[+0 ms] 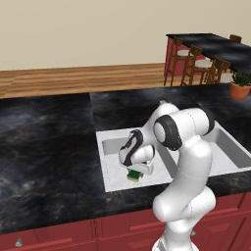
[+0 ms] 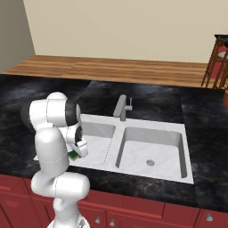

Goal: Pick up the dish brush and sponge from the sink, and place them back in the cabinet, and close the cabinet door.

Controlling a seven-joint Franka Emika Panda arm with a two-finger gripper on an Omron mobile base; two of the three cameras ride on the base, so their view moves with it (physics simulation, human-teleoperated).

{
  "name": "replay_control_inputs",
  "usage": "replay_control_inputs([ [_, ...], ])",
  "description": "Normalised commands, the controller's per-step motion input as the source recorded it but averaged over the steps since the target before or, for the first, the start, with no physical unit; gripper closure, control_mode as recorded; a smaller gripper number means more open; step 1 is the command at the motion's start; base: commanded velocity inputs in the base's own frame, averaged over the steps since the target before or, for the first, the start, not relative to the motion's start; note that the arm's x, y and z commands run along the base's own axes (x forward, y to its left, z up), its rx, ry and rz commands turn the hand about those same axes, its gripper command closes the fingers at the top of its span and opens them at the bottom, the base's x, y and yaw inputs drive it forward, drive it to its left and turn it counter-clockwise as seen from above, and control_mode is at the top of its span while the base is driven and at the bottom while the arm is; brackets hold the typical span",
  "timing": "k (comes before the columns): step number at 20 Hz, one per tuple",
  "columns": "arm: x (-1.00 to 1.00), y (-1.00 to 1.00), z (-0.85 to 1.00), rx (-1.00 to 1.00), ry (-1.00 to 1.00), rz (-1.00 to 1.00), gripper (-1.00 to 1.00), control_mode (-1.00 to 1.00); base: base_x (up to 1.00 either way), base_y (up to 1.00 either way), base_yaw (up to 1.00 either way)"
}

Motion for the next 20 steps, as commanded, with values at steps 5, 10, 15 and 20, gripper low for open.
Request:
replay_control_inputs([
  [5,0.0,-0.04,0.55,0.0,0.0,0.0,1.0,-1.0,0.0,0.0,0.0],
  [10,0.0,0.0,0.48,0.0,0.0,0.0,1.0,-1.0,0.0,0.0,0.0],
  [15,-0.01,-0.01,0.46,0.0,0.0,0.0,1.0,-1.0,0.0,0.0,0.0],
  [20,-0.1,-0.2,0.33,-0.02,0.0,0.07,1.0,-1.0,0.0,0.0,0.0],
])
